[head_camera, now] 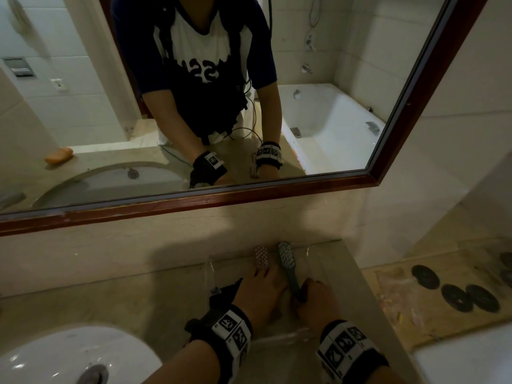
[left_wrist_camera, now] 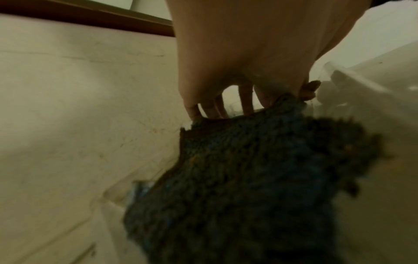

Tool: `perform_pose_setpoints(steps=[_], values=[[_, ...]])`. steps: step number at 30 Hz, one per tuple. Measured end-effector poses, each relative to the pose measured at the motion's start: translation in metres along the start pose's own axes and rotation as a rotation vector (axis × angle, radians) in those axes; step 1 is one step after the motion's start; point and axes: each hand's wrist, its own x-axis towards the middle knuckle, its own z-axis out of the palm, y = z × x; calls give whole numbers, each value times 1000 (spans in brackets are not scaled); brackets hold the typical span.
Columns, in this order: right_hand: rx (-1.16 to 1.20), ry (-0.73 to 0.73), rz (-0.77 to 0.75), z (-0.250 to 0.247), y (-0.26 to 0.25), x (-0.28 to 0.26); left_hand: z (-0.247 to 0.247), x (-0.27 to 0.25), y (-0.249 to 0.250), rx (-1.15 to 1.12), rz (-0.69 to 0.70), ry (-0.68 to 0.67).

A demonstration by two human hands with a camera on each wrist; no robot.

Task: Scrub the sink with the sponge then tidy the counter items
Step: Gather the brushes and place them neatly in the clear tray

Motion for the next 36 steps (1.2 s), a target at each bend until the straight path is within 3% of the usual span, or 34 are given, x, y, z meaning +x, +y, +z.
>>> perform_pose_setpoints(steps=[5,15,24,31,36], values=[[-11,-2,-12,1,-1,-2,-9,-9,-2,-14,-87,-27],[-14,-76,-74,7,-4,-9,-8,-19,-3,-30,-113,-2],[-42,147,-178,-36,39,-59,-14,-59,-4,-98,-223,218],[-209,-221,-86,-20,74,-128,-1,-97,29,-99,-192,243],[-273,-318,-22,7,70,-158,25,-126,44,-180,-185,228]])
